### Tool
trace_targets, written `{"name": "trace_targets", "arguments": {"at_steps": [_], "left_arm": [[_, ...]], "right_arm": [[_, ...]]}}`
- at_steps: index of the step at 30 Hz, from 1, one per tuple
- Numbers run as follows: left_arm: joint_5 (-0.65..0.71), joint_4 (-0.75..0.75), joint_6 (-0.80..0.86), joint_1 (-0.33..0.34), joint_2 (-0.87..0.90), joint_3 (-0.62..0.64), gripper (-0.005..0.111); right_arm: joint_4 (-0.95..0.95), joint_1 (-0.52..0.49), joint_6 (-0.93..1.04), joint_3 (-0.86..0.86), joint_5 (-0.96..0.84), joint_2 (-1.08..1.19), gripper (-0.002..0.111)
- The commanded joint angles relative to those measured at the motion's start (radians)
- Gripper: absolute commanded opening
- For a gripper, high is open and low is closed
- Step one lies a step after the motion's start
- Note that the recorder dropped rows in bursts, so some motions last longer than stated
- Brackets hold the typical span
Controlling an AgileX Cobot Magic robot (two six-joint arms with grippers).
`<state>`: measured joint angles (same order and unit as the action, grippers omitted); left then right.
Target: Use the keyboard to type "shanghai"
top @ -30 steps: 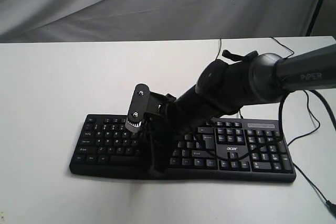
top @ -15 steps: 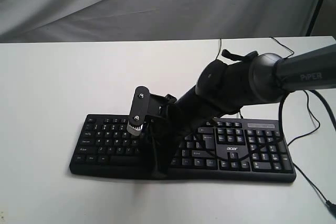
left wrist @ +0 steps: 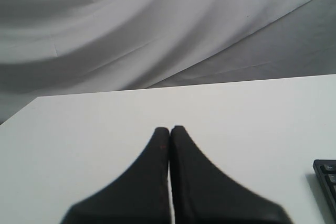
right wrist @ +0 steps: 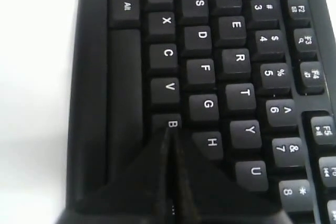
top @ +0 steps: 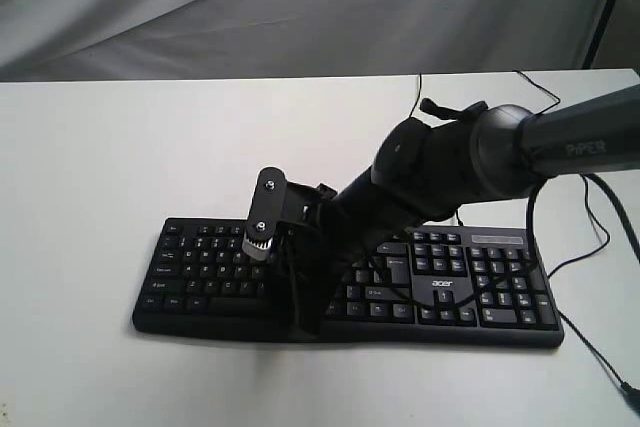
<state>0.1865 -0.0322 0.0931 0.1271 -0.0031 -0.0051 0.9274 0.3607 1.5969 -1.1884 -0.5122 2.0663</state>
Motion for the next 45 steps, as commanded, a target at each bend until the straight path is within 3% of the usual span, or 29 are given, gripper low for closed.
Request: {"name": "trace_targets", "arguments": {"at_steps": [1,16,23,36,45], "left_arm": [[-0.006,0.001,-0.003,-0.004,0.003,0.005,0.001],[-0.006,0.001,-0.003,-0.004,0.003,0.005,0.001],[-0.006,0.001,-0.003,-0.004,0.003,0.005,0.001],[-0.006,0.001,-0.003,-0.004,0.003,0.005,0.001],[-0.006,0.001,-0.003,-0.004,0.003,0.005,0.001]], "right_arm": [[-0.028,-0.004,-0.012,0.006,-0.005,-0.015,0.000],[0.019,0.000,-0.028,0.004,-0.011,-0.069,0.000],[0.053,0.029,-0.018,-0.005,0.068,-0.069,0.000],[0.051,0.033,-0.039,-0.139,-0.001,0.034,0.000],[-0.041,0.031,-0.095,-0.139,0.003,0.034,0.000]]}}
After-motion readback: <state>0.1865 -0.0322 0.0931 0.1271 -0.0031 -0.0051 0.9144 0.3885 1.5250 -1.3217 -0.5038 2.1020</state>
